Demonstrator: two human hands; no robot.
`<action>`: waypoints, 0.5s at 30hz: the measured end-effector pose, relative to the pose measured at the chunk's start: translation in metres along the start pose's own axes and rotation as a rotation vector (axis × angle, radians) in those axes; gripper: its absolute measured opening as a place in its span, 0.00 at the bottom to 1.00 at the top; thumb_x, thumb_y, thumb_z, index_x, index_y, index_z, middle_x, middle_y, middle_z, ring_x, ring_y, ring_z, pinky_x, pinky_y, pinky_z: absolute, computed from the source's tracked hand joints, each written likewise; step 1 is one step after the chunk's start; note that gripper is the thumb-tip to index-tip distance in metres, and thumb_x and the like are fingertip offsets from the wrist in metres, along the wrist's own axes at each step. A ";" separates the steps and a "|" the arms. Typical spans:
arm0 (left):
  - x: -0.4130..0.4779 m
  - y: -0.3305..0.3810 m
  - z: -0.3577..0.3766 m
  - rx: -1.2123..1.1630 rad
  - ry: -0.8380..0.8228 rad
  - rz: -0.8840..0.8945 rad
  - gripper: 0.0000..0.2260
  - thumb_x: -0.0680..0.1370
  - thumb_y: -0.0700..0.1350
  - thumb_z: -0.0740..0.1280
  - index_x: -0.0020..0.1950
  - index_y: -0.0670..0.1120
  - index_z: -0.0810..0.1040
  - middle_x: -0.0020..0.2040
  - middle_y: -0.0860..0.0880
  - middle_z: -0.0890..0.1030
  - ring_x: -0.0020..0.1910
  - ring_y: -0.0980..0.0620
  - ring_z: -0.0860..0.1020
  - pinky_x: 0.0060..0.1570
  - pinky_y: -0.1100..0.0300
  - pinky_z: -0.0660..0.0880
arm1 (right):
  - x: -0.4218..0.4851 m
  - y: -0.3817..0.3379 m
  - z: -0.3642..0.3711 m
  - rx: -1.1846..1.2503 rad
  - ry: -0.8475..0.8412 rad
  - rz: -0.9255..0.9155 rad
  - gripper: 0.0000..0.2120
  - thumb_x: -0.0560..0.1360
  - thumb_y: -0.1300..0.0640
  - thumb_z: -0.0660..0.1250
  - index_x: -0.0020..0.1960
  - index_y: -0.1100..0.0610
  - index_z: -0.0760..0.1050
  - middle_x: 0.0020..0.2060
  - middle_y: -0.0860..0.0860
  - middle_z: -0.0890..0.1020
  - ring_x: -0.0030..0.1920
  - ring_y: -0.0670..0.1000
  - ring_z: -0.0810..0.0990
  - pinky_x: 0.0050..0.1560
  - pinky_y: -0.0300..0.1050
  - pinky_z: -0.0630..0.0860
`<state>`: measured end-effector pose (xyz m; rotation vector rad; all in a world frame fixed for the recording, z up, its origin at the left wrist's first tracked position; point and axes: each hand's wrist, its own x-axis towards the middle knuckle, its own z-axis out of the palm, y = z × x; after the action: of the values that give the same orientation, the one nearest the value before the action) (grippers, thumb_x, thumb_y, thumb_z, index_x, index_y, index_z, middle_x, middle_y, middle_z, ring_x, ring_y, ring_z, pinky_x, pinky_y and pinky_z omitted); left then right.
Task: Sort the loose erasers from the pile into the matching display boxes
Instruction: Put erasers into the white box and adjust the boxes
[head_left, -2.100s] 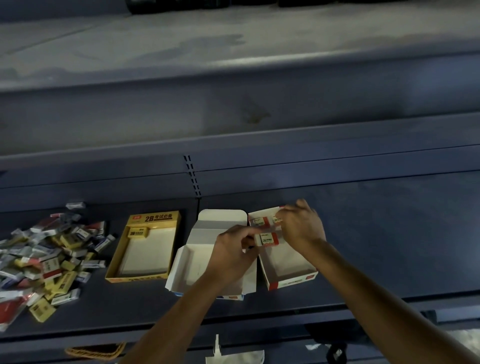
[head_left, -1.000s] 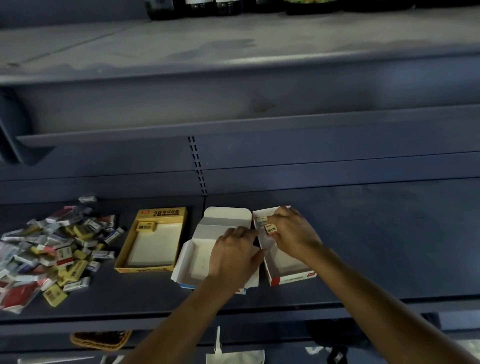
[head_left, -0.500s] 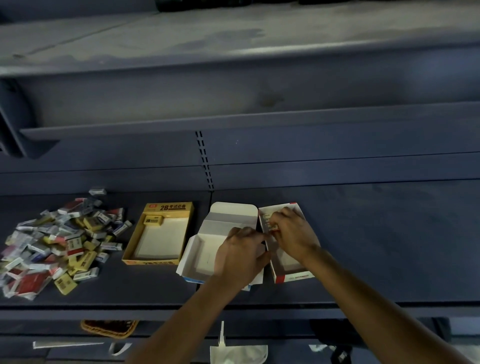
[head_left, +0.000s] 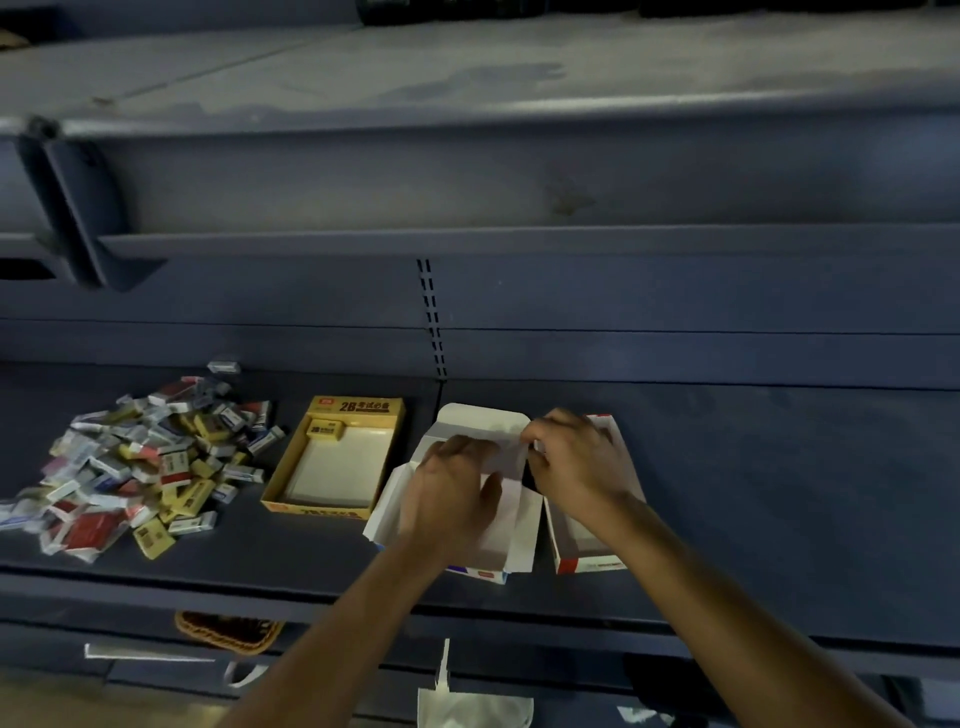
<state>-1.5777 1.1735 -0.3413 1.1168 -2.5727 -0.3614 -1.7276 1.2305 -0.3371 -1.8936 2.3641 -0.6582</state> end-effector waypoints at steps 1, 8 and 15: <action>-0.001 -0.003 -0.003 0.024 0.011 -0.011 0.17 0.79 0.51 0.60 0.69 0.52 0.70 0.65 0.53 0.74 0.64 0.55 0.71 0.61 0.63 0.67 | 0.001 -0.006 0.002 0.005 -0.016 -0.011 0.11 0.77 0.56 0.62 0.58 0.52 0.76 0.54 0.49 0.76 0.54 0.49 0.74 0.46 0.37 0.71; -0.008 -0.046 -0.021 0.189 0.051 -0.088 0.16 0.78 0.52 0.61 0.66 0.52 0.71 0.63 0.52 0.74 0.62 0.52 0.71 0.56 0.61 0.71 | 0.013 -0.055 0.023 0.027 -0.062 -0.048 0.12 0.76 0.56 0.60 0.59 0.53 0.74 0.55 0.49 0.75 0.57 0.51 0.71 0.49 0.44 0.72; -0.026 -0.110 -0.053 0.193 0.037 -0.122 0.12 0.72 0.46 0.70 0.54 0.46 0.81 0.50 0.45 0.81 0.49 0.43 0.79 0.42 0.54 0.76 | 0.031 -0.124 0.056 0.111 -0.103 -0.057 0.12 0.76 0.57 0.62 0.58 0.52 0.76 0.55 0.49 0.75 0.58 0.51 0.71 0.54 0.44 0.70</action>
<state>-1.4680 1.1135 -0.3357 1.3381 -2.5562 -0.1201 -1.6051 1.1648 -0.3377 -1.9060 2.1727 -0.6636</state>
